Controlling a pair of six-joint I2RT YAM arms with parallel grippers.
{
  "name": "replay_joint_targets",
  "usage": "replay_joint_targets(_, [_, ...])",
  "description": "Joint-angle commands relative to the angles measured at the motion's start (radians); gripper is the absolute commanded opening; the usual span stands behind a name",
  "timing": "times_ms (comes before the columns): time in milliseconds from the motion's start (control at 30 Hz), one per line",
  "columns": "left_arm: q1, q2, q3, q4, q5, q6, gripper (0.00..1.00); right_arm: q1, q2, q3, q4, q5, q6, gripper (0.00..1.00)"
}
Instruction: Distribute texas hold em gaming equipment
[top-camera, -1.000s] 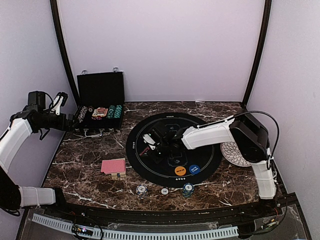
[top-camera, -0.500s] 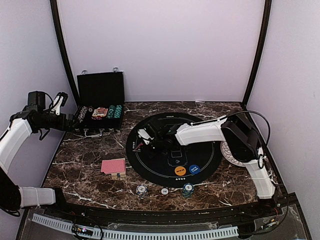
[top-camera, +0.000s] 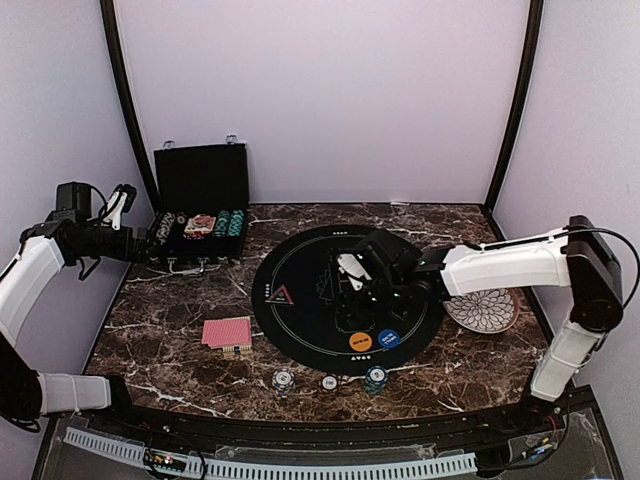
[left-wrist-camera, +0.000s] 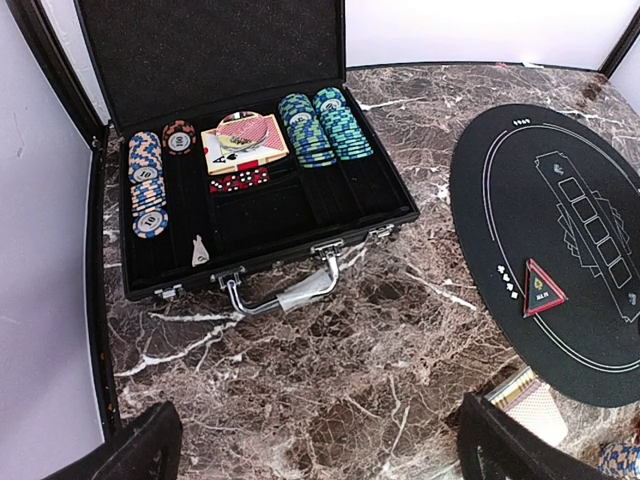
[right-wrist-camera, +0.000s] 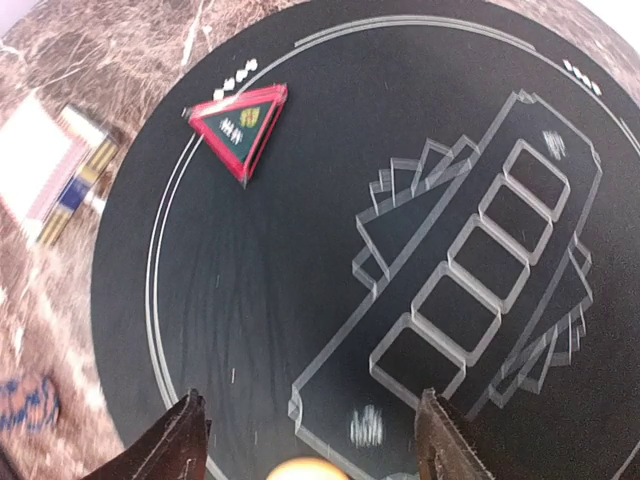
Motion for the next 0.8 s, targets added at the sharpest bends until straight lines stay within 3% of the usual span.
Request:
replay_joint_targets(0, [-0.005, 0.007, 0.037, -0.015, 0.013, 0.008, 0.99, 0.004, -0.079, -0.129, -0.034, -0.012, 0.052, 0.67])
replay_joint_targets(267, [-0.005, 0.019, 0.070, -0.038, 0.033, -0.016, 0.99, 0.024, -0.122, -0.212, -0.069, -0.010, 0.059, 0.53])
replay_joint_targets(767, [-0.005, 0.030, 0.110, -0.074, 0.056, -0.027, 0.99, 0.045, -0.015, -0.197, -0.060, -0.006, 0.067, 0.56])
